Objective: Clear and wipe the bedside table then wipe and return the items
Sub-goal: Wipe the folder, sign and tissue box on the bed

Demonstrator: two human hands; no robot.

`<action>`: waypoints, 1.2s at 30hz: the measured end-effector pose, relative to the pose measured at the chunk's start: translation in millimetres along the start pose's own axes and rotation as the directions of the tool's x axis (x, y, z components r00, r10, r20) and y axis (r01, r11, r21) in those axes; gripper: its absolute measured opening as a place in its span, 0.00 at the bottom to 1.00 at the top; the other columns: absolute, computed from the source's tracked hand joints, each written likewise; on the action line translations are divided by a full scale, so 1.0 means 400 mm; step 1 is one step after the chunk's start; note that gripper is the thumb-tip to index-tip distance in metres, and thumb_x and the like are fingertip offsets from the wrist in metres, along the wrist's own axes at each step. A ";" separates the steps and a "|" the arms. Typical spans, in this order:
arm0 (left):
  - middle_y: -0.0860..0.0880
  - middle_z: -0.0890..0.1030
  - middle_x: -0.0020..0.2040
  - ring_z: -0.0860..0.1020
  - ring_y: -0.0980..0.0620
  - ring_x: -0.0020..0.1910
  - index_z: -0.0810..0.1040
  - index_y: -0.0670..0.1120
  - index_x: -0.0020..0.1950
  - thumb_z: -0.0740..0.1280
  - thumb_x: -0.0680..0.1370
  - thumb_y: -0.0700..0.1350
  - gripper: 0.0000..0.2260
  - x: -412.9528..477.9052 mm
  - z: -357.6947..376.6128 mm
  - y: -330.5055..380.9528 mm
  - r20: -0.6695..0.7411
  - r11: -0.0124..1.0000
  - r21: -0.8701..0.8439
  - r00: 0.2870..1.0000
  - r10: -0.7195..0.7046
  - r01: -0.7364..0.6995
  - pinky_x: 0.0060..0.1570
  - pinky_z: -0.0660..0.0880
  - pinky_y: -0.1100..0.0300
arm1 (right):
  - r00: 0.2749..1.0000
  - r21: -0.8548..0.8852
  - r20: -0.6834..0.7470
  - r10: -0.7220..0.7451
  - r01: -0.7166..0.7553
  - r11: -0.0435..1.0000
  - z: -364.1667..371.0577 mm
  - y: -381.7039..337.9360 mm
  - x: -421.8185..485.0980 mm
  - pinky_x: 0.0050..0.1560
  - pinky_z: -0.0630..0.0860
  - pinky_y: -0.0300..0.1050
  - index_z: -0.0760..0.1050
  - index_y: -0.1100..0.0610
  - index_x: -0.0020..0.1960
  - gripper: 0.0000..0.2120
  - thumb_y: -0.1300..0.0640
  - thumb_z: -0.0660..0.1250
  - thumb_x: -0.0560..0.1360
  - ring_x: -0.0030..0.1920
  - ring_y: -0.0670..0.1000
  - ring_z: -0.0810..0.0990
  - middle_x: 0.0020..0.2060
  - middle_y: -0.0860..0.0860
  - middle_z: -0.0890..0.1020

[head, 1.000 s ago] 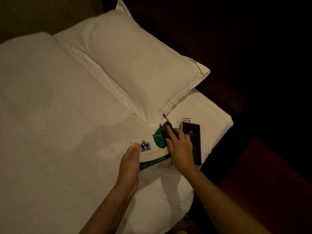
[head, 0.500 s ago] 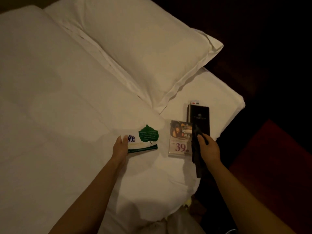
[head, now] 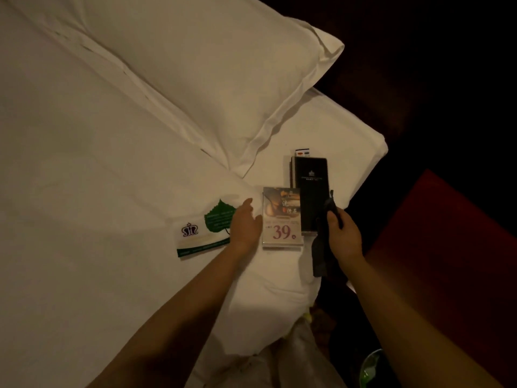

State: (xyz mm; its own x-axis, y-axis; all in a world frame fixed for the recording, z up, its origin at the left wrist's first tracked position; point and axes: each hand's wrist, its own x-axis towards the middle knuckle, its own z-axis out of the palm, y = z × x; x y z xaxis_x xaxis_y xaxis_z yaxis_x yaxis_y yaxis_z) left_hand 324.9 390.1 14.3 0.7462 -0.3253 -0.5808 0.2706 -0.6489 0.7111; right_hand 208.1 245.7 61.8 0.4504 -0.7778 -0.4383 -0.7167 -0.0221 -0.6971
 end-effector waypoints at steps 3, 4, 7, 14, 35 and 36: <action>0.37 0.73 0.66 0.74 0.39 0.62 0.63 0.38 0.70 0.61 0.78 0.41 0.21 0.042 0.068 0.000 0.116 0.981 0.040 0.974 -0.195 0.191 0.61 0.74 0.50 | 0.999 -0.028 0.034 -0.027 0.028 0.999 -0.009 -0.003 0.012 0.60 0.74 0.51 0.71 0.58 0.65 0.16 0.55 0.58 0.79 0.58 0.57 0.76 0.58 0.60 0.78; 0.37 0.74 0.64 0.75 0.39 0.60 0.66 0.38 0.68 0.61 0.78 0.41 0.19 0.053 0.078 -0.004 0.127 0.971 0.038 0.962 -0.241 0.238 0.59 0.75 0.52 | 0.998 -0.040 0.043 -0.036 0.038 0.998 -0.009 -0.004 0.016 0.61 0.73 0.51 0.71 0.59 0.65 0.16 0.55 0.58 0.79 0.58 0.57 0.76 0.59 0.60 0.77; 0.37 0.79 0.58 0.80 0.41 0.50 0.75 0.41 0.56 0.59 0.78 0.38 0.10 0.053 0.093 -0.007 0.164 0.941 -0.148 0.946 -0.279 0.303 0.46 0.80 0.51 | 0.998 -0.125 0.064 -0.028 0.036 0.991 -0.001 -0.004 0.023 0.64 0.72 0.53 0.68 0.59 0.68 0.19 0.54 0.59 0.79 0.62 0.59 0.73 0.63 0.61 0.73; 0.42 0.76 0.44 0.75 0.47 0.41 0.68 0.45 0.48 0.52 0.80 0.40 0.06 -0.017 0.078 0.037 0.123 0.982 -0.142 0.986 -0.109 0.126 0.35 0.72 0.57 | 0.965 -0.324 0.212 -0.154 0.218 0.921 0.108 -0.024 -0.015 0.68 0.62 0.49 0.60 0.58 0.73 0.24 0.55 0.60 0.78 0.67 0.61 0.65 0.69 0.62 0.64; 0.36 0.79 0.55 0.79 0.38 0.53 0.73 0.41 0.55 0.54 0.80 0.39 0.09 -0.165 0.000 0.066 0.028 0.941 -0.316 0.993 -0.116 0.119 0.54 0.77 0.45 | 0.941 -0.325 0.161 -0.297 0.335 0.885 0.033 -0.015 0.086 0.65 0.66 0.52 0.67 0.56 0.70 0.19 0.58 0.56 0.79 0.64 0.61 0.70 0.65 0.61 0.72; 0.37 0.79 0.54 0.79 0.38 0.53 0.74 0.40 0.55 0.55 0.80 0.39 0.10 -0.158 -0.004 0.069 -0.005 0.909 -0.389 0.986 -0.164 0.149 0.54 0.77 0.44 | 0.966 -0.254 0.102 -0.238 0.257 0.933 0.012 -0.002 0.089 0.67 0.67 0.53 0.67 0.58 0.69 0.19 0.58 0.56 0.80 0.64 0.60 0.71 0.64 0.62 0.73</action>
State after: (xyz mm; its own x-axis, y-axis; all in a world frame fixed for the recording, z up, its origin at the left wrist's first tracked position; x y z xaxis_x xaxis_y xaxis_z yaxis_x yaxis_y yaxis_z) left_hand 286.1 393.9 71.1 0.6948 -0.2112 -0.6875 0.5937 -0.3712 0.7140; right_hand 227.3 221.3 44.0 0.6597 -0.6823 -0.3151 -0.6880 -0.3797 -0.6184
